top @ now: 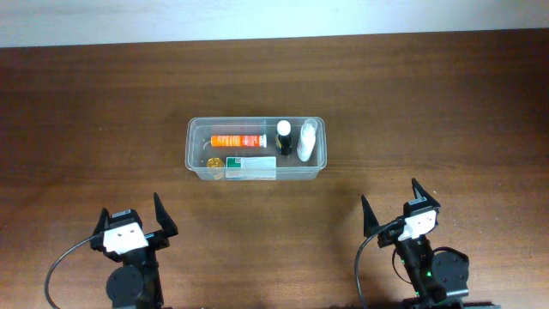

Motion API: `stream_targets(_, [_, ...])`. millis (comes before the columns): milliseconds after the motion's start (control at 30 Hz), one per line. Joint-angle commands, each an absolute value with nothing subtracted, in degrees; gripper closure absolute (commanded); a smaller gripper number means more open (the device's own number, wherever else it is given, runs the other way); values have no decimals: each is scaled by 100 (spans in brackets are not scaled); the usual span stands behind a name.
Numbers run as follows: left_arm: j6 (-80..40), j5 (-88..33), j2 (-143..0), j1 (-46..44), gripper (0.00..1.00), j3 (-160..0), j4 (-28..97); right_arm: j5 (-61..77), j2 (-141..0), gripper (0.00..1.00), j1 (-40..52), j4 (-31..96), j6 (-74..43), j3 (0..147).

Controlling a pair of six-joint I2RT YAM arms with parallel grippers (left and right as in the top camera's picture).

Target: Pack container

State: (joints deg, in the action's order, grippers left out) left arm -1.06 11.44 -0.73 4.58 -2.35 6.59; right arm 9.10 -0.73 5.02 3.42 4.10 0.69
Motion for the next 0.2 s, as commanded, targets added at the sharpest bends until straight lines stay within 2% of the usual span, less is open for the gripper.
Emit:
stream_targets(0, [-14,1184,-30,434,1,-185,644,838,-19,2,475,370,425,32])
stream_targets(167, [-14,1181,-30,434,1,-185,644,838,-19,2,475,370,425,32])
